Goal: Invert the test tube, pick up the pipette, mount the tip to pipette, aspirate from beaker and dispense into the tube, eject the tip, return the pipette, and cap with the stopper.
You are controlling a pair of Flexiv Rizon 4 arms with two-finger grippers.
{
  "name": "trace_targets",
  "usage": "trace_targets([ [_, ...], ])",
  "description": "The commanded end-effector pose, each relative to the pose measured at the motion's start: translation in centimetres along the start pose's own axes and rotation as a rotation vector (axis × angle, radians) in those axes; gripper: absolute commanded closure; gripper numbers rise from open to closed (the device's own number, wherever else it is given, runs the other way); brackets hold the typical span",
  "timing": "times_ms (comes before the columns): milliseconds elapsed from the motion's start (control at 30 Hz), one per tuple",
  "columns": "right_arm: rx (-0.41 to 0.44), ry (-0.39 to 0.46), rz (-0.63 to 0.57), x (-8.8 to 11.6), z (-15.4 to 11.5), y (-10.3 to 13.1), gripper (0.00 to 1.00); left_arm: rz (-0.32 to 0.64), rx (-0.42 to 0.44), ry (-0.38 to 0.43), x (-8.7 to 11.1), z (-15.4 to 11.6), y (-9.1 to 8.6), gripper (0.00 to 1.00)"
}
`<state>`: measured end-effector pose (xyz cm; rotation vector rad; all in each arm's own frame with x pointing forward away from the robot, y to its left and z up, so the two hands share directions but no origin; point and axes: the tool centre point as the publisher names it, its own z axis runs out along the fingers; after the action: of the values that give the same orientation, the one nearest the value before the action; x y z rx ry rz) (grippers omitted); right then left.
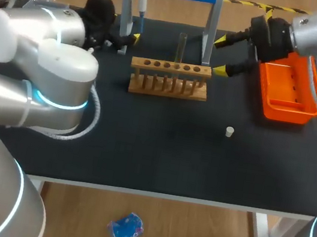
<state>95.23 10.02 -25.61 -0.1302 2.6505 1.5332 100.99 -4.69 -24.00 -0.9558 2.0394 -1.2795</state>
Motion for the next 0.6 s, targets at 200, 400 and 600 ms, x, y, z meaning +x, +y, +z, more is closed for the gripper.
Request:
trace_targets([
  [200, -0.157, -0.018, 0.022, 8.2, -0.5, 0.0, 0.0, -0.076, 0.023, 0.107, -5.5, -5.3, 2.5, 0.0],
  [400, -0.179, 0.038, 0.015, 13.3, -0.1, 0.3, 0.0, -0.096, 0.028, 0.029, -8.7, -7.8, 4.3, 0.0],
  [600, -0.192, 0.1, 0.007, 15.0, 0.1, 0.0, 0.0, -0.112, 0.028, -0.019, -9.9, -8.6, 5.2, 0.0],
])
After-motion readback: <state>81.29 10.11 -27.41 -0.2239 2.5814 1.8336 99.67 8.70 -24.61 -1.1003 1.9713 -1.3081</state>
